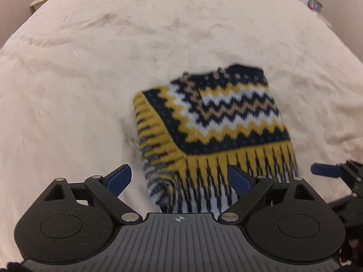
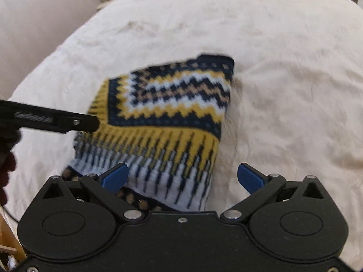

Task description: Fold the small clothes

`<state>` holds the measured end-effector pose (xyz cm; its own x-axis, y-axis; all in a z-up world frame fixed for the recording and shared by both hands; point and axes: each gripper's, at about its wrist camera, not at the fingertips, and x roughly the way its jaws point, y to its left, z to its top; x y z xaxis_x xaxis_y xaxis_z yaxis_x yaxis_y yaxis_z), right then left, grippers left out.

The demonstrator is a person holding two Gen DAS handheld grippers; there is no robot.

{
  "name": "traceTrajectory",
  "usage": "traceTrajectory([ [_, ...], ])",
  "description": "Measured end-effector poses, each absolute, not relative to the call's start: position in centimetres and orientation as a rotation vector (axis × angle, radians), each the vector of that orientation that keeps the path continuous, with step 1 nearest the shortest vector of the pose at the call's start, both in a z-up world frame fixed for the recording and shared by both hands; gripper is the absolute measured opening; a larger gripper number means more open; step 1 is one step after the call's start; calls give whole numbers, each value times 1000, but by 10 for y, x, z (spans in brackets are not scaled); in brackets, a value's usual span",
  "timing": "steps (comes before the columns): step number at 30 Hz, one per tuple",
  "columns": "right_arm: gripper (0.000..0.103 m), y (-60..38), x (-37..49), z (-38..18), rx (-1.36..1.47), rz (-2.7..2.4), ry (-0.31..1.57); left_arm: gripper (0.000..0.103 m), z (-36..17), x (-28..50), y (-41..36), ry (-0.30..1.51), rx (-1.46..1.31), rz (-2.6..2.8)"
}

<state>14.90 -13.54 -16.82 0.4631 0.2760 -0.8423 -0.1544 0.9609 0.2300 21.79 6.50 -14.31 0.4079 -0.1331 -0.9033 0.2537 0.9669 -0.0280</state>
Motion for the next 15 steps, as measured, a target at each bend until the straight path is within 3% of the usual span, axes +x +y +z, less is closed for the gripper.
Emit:
traceTrajectory([
  [7,103,-143,144,-210,79,238,1221,93,-181,209,69,1226,193,-181],
  [15,103,-163,137,-182,154,293,1137,103,-197,212,89,1268,129,-151],
])
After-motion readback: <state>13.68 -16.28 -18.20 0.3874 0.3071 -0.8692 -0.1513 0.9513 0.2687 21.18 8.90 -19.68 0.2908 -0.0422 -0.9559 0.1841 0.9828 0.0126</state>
